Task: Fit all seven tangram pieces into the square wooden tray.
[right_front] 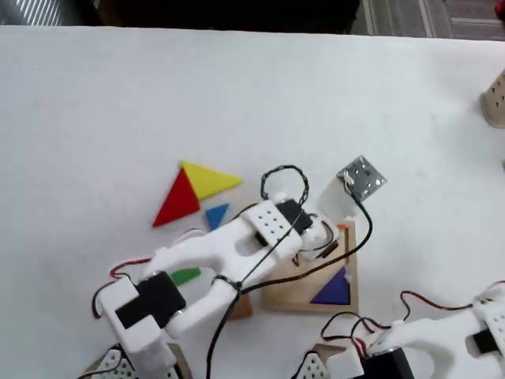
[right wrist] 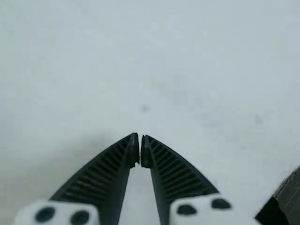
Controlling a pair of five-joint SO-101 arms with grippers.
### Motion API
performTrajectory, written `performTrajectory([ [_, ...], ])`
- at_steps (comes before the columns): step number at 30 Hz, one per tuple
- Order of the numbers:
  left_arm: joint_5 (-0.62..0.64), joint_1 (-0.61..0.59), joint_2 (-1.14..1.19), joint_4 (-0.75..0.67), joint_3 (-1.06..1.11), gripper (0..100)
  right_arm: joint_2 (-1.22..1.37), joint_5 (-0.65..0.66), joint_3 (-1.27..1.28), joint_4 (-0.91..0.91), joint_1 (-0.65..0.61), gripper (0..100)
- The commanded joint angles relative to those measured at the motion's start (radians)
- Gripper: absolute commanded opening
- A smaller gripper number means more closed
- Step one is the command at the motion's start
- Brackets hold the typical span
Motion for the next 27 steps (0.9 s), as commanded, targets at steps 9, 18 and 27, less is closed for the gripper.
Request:
performTrajectory([
  [9,0.002,0.01,-0.016,-0.008,0.04,27,-0.021,0.068,-0.057,-0.041,0.094,2.0],
  [18,0.0,-0.058,-0.157,0.164,0.041,27,-0.021,0.14,-0.034,-0.085,0.122,1.8],
  [27,0.0,-0.259,-0.38,0.08,0.199,27,-0.021,0.143,0.064,-0.104,0.084,1.9],
])
